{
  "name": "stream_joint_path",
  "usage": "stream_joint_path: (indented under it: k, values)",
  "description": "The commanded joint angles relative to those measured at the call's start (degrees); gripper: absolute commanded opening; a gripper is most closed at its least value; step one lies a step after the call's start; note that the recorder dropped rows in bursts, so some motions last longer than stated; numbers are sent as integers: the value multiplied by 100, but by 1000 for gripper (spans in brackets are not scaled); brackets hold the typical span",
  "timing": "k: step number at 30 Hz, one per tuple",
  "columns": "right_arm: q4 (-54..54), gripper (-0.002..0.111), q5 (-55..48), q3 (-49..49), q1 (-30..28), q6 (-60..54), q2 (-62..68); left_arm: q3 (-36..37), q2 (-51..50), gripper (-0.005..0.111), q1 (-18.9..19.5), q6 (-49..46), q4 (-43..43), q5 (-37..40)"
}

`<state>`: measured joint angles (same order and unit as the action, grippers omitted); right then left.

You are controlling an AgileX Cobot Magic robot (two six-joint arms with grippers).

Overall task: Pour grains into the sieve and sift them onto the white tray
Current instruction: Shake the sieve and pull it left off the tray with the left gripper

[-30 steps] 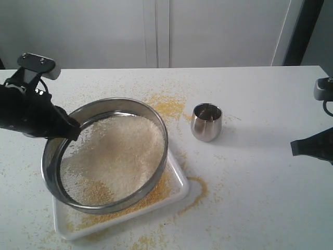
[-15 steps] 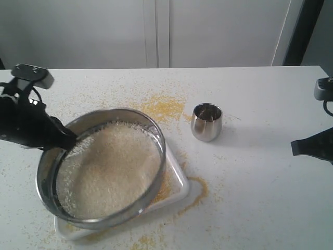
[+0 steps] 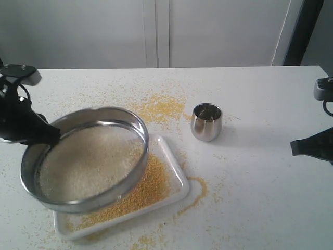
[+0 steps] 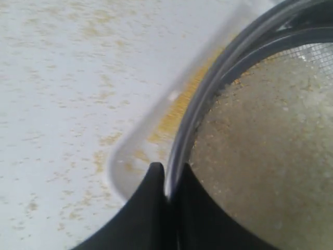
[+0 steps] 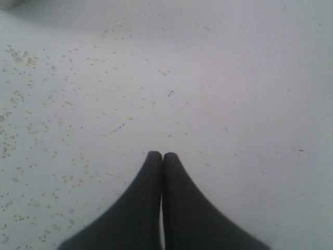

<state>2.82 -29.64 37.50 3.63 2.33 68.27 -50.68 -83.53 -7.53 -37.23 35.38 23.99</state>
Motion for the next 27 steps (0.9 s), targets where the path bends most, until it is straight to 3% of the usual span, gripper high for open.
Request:
stream_joint_path:
  k: [1, 4, 7, 10, 13, 15, 16, 18, 21, 24, 27]
  values:
    - [23, 0, 58, -30, -26, 4, -20, -129, 68, 0, -269, 101, 119, 1203]
    - [23, 0, 69, -30, -26, 4, -20, -121, 151, 0, -670, 315, -585, 661]
    - [23, 0, 69, -30, -26, 4, -20, -319, -36, 0, -394, 1604, -1470, -61]
    - [23, 0, 69, -30, -26, 4, -20, -630, -199, 0, -340, 1600, -1604, 923]
    - [23, 0, 70, -30, -26, 4, -20, -500, 43, 0, -990, 1282, -1491, 1121]
    - [23, 0, 60, -30, -26, 4, -20, -348, 323, 0, -1473, 1303, -1512, 347]
    - [23, 0, 60, -30, -26, 4, -20, -273, 354, 0, -1537, 1434, -1605, -291]
    - [23, 0, 60, -30, -26, 4, -20, -367, 205, 0, -1258, 1963, -1835, -969]
    - [23, 0, 60, -30, -26, 4, -20, -755, -117, 0, -766, 2156, -1846, -51]
    - [23, 0, 60, -30, -26, 4, -20, -550, 116, 0, -906, 1778, -1808, 338]
    - [23, 0, 60, -30, -26, 4, -20, -249, 345, 0, -1030, 1732, -1891, -345]
